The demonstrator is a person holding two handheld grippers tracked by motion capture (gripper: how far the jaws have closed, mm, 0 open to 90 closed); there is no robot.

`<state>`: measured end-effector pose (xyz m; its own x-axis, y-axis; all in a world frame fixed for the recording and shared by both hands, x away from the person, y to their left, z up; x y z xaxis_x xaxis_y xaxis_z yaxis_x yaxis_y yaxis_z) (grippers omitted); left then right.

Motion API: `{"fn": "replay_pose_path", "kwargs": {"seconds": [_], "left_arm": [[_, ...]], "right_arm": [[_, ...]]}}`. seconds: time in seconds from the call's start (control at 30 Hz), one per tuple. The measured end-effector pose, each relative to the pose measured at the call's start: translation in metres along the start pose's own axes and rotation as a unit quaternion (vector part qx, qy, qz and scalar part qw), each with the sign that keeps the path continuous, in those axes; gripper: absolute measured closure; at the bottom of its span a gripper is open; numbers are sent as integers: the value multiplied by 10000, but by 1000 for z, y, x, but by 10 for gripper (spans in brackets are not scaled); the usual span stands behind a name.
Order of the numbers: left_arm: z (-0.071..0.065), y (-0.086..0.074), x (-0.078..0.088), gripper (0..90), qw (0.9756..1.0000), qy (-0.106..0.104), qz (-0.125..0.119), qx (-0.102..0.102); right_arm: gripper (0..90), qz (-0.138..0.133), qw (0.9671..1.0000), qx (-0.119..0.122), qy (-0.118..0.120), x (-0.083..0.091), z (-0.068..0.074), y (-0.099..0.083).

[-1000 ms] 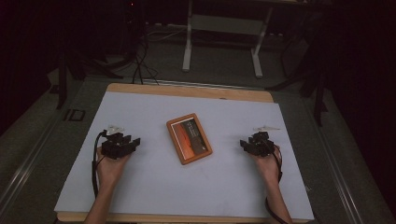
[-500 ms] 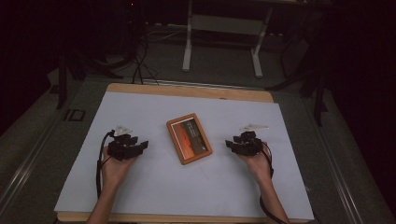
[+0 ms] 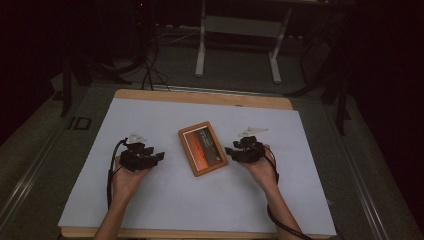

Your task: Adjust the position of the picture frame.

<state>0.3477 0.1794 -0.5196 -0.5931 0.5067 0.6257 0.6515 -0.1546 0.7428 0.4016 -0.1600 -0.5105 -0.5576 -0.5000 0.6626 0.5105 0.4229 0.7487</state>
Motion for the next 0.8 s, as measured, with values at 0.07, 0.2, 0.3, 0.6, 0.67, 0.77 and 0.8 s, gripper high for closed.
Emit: {"fn": "replay_pose_path", "kwargs": {"seconds": [0.07,0.2,0.3,0.6,0.67,0.77,0.8], "left_arm": [[-3,2,-1,478,10000,-40,6,-39],[-11,8,-8,473,9998,-163,47,-108],[-17,15,-14,470,9995,-172,113,-231],[-19,40,-32,467,9993,-156,174,-296],[-18,46,-36,467,9993,-143,175,-311],[-17,51,-43,456,9992,-263,238,-194],[-17,52,-46,444,9990,-335,273,-135]], "right_arm": [[532,10,10000,35,23,-2,2,0],[552,26,9999,98,93,-7,10,3],[588,64,9997,173,130,-10,15,4],[635,199,9987,450,122,-11,26,2],[634,218,9986,467,109,-10,26,1],[625,236,9987,439,121,-11,24,-1],[618,248,9987,419,128,-11,24,-1]]}}
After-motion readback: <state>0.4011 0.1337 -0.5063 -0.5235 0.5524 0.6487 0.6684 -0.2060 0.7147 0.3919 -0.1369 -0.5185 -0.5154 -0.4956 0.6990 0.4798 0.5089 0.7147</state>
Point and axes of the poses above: each handheld gripper's, and its own axes: x roughly backward along the jaws, y roughly out of its top, z roughly to its left, the point moved 3 cm from there along -x, roughly forward along the jaws, and after that the axes turned 3 degrees about -y, right-handed, at the moved point
